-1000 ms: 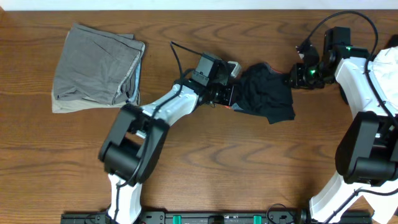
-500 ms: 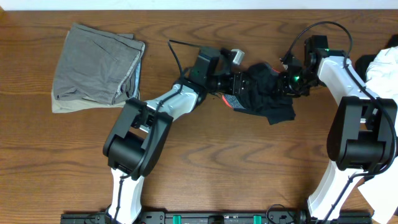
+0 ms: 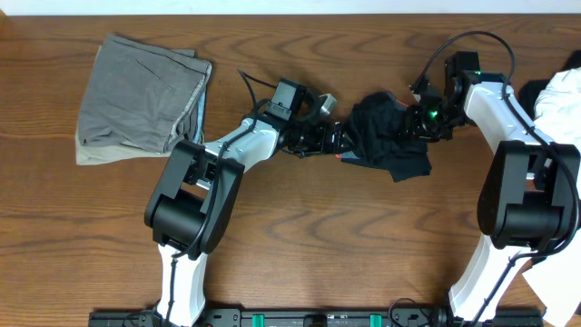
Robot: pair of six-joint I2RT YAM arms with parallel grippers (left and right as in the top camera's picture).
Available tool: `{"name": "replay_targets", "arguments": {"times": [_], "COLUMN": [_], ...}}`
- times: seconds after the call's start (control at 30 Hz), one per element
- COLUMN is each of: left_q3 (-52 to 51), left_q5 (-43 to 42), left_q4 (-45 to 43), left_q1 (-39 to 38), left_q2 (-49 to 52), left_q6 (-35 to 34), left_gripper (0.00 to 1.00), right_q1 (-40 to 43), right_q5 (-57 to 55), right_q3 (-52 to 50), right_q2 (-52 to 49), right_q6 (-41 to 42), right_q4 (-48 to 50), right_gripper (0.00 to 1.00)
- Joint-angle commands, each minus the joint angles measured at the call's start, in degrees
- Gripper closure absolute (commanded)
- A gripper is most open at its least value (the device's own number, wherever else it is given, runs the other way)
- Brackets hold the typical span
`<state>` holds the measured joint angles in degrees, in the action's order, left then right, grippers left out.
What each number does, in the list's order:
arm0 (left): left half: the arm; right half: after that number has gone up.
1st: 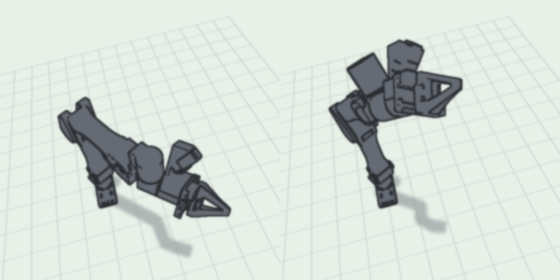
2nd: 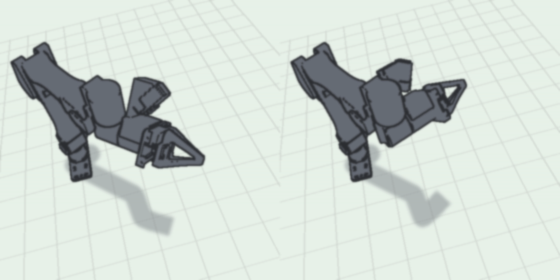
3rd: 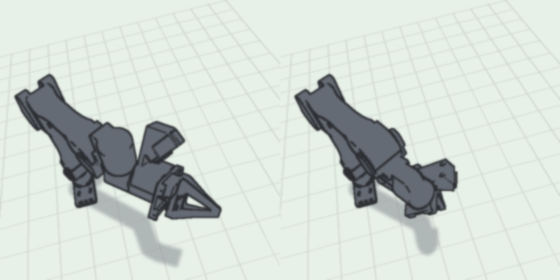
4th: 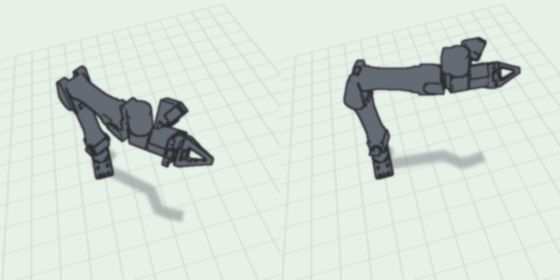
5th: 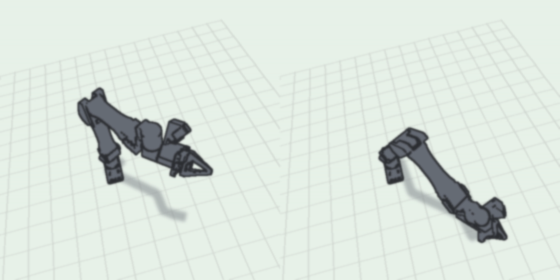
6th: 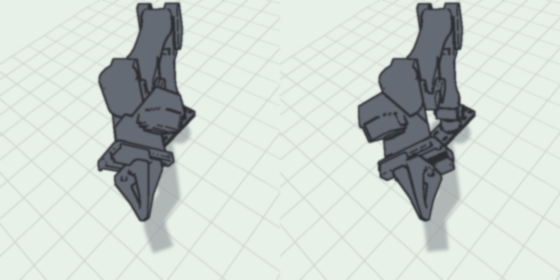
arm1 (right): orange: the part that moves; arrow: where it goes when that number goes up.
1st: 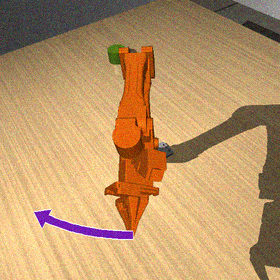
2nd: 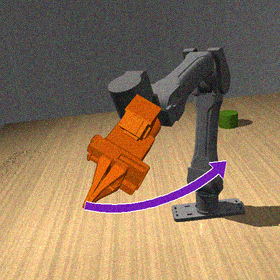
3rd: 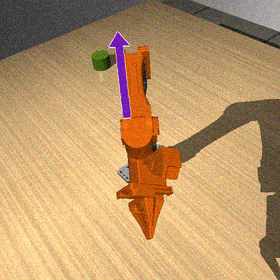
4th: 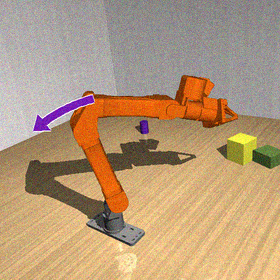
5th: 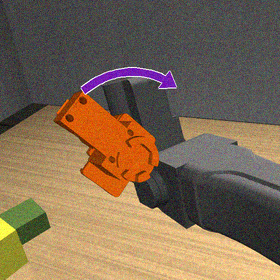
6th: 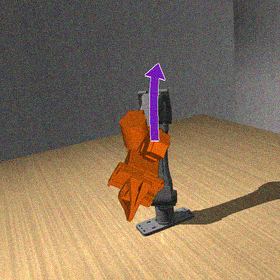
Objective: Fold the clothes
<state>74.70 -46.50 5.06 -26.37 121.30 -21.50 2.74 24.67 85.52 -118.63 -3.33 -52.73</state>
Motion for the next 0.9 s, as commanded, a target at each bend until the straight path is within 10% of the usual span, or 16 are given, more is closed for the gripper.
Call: {"name": "replay_targets", "arguments": {"times": [0.0,0.53,0.87], "left_q3": [0.44,0.46,0.46], "left_q5": [7.13,-0.63,-3.93], "left_q4": [-1.16,-20.83,-22.51], "left_q1": [-1.01,-6.27,-6.99], "left_q2": [0.39,7.19,7.19], "left_q6": [1.70,-10.10,-6.08], "left_gripper": [0.02,0.02,0.87], "right_q1": [-0.70,-4.11,-4.22], "right_q5": [0.44,-3.67,-3.69], "right_q3": [-0.24,-0.24,-0.24], "right_q2": [-0.28,-0.33,-0.31], "right_q6": [-0.13,0.61,0.68], "right_q4": [-0.02,-0.74,-1.60], "right_gripper": [0.80,0.81,0.84]}}
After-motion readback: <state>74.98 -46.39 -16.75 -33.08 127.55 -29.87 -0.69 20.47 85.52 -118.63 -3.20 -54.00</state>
